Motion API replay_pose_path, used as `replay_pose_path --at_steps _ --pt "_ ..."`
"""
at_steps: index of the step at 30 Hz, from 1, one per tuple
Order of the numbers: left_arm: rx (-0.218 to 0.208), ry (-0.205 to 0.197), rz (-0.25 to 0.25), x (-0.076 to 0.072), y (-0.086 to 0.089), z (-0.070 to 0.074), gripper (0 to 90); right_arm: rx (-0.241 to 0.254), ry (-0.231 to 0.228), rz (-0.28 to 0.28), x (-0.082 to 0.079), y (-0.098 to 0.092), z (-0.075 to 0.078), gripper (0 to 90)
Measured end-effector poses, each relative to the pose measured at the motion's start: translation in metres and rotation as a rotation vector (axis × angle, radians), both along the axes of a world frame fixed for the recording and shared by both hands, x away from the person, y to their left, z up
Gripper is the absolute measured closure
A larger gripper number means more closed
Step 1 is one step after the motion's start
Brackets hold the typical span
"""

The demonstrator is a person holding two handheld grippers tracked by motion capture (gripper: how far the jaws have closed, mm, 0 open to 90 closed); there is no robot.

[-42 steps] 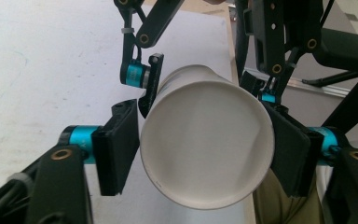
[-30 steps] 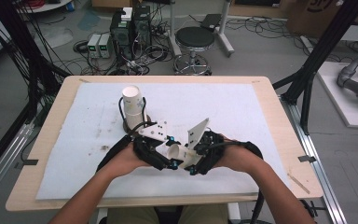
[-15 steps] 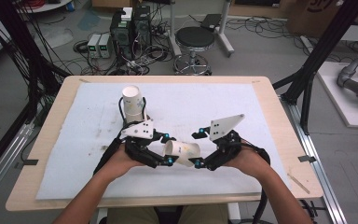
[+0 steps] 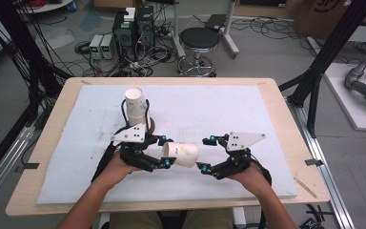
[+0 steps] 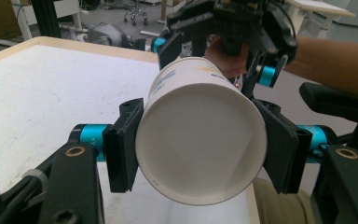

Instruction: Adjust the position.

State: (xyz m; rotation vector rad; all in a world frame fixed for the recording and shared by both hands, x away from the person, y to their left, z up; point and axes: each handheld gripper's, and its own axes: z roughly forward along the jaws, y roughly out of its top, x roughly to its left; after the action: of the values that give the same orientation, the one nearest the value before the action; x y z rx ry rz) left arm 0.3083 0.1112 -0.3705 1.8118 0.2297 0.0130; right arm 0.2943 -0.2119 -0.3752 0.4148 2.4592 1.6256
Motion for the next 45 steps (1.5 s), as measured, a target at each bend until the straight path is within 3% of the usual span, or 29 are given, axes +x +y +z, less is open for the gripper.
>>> replay_pose_path --at_steps 9,18,21,27,28,34,43,45 --pt "-0.027 -0.013 -0.014 -0.003 0.001 0.001 37.4 0.046 0.036 0.022 0.000 0.000 -0.010 19.6" --pt "-0.046 -0.017 -0.042 -0.007 0.001 0.003 37.4 0.077 0.055 0.081 0.001 0.006 -0.012 19.9" --pt "-0.075 -0.020 -0.067 -0.009 -0.001 0.003 37.4 0.095 0.075 0.112 0.001 0.009 -0.015 20.0" --pt "-0.074 -0.024 -0.075 -0.010 -0.001 0.002 37.4 0.099 0.079 0.141 0.002 0.014 -0.018 21.2" --pt "-0.079 -0.024 -0.076 -0.009 0.000 0.002 37.4 0.109 0.080 0.158 0.002 0.015 -0.018 24.7" --pt "-0.086 -0.027 -0.087 -0.010 0.002 0.000 37.3 0.164 0.084 0.179 0.003 0.014 -0.017 26.8" --pt "-0.092 -0.013 -0.083 -0.011 0.002 -0.002 37.1 0.176 0.098 0.185 0.004 0.011 -0.016 33.0" --pt "-0.091 -0.010 -0.084 -0.012 0.002 -0.002 32.6 0.170 0.118 0.192 0.004 0.011 -0.015 33.0"
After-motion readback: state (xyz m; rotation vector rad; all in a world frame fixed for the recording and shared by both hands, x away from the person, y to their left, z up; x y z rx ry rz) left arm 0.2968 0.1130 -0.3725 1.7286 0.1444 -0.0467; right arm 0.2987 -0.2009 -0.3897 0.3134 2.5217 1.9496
